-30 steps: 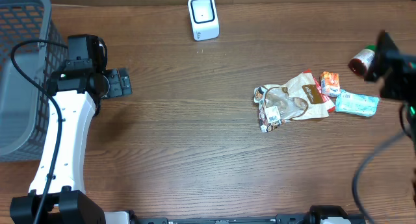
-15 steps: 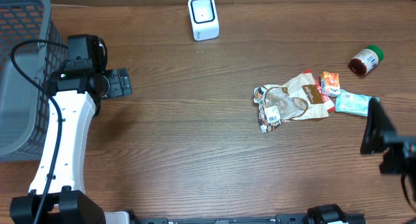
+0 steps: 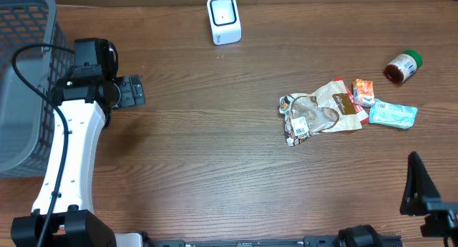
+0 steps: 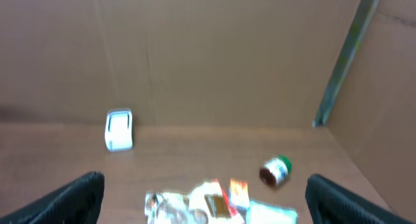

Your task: Scan the item barcode

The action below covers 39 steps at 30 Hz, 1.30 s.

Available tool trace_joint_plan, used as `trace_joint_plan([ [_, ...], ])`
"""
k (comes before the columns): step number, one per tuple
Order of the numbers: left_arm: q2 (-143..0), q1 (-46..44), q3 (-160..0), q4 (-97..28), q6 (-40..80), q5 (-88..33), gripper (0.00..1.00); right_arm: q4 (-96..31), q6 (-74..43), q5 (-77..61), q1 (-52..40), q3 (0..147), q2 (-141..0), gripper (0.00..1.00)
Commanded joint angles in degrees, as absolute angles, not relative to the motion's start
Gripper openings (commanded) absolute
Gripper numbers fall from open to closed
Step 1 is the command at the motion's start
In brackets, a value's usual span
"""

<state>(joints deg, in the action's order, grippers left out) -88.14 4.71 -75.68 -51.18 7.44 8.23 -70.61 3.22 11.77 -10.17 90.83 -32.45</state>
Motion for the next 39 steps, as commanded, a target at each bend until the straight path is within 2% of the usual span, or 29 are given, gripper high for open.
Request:
trace_joint_plan([
  [1, -88.4, 4.9, -76.1, -51.1, 6.8, 8.5, 1.0, -64.6, 3.3, 10.3, -10.4, 82.7, -27.7, 1.0],
  [12, -88.4, 4.9, -76.1, -51.1, 6.8, 8.5, 1.0, -22.5, 3.2, 0.4, -9.9, 45.3, -9.7, 1.0],
  [21, -88.4, 4.9, -76.1, -51.1, 6.8, 8.5, 1.0, 2.2, 0.4, -4.2, -9.2, 22.0, -1.9, 1.0],
  [34, -88.4, 4.9, -76.1, -51.1, 6.8, 8.5, 1.0, 16.4, -10.3, -4.1, -9.1, 1.1, -0.2, 1.0],
  [39, -88.4, 4.9, -76.1, -51.1, 6.8, 8.5, 1.0, 10.5, -10.8, -4.2, -9.1, 0.4, -0.2, 1.0],
])
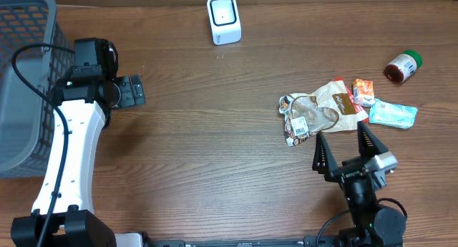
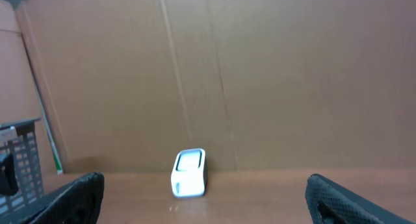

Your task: Scan the item barcode

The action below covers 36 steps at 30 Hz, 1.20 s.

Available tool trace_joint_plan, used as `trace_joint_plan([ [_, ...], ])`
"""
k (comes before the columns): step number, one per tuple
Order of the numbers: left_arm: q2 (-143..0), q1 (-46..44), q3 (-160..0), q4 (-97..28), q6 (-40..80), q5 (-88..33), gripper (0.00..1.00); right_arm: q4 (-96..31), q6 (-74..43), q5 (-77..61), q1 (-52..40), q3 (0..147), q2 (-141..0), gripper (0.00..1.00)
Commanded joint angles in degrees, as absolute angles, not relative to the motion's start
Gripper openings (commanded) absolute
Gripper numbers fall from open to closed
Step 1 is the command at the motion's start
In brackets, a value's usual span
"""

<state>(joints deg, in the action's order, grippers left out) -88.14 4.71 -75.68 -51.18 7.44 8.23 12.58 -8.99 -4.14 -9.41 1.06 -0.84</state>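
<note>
A white barcode scanner point(image 1: 224, 19) stands at the table's far edge, and it also shows in the right wrist view point(image 2: 189, 173), straight ahead between the fingers. The items lie at the right: a crumpled brown pouch point(image 1: 318, 112), a small orange packet point(image 1: 363, 91), a teal packet point(image 1: 393, 114) and a green-lidded jar point(image 1: 403, 66). My right gripper point(image 1: 343, 141) is open and empty, just on the near side of the pouch; in the wrist view point(image 2: 205, 208) the items are hidden below the frame. My left gripper point(image 1: 132, 91) rests at the left, fingers together, holding nothing.
A grey mesh basket point(image 1: 21, 75) takes up the far left corner beside the left arm. A brown cardboard wall point(image 2: 260, 68) rises behind the scanner.
My right gripper was at the table's near right corner; it is now further left and forward, right by the pouch, facing the scanner. The items have dropped out of its wrist view. The left arm has not moved.
</note>
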Motion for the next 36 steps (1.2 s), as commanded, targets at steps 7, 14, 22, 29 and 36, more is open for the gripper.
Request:
trace_joint_plan([
  [7, -88.4, 4.9, -76.1, -51.1, 6.8, 8.5, 1.0, -2.2, -10.5, -4.2, -9.1, 0.4, -0.2, 1.0],
  [14, -88.4, 4.9, -76.1, -51.1, 6.8, 8.5, 1.0, -4.4, 1.7, -4.6, -9.1, 0.4, -0.2, 1.0],
  [22, -88.4, 4.9, -76.1, -51.1, 6.8, 8.5, 1.0, -4.4, 3.5, -4.6, -9.1, 0.4, -0.2, 1.0],
  [29, -88.4, 4.9, -76.1, -51.1, 6.8, 8.5, 1.0, -4.4, 3.5, -4.6, -9.1, 0.4, -0.2, 1.0],
  [36, -88.4, 4.9, -76.1, -51.1, 6.8, 8.5, 1.0, -4.4, 3.5, -4.6, -9.1, 0.4, -0.2, 1.0],
])
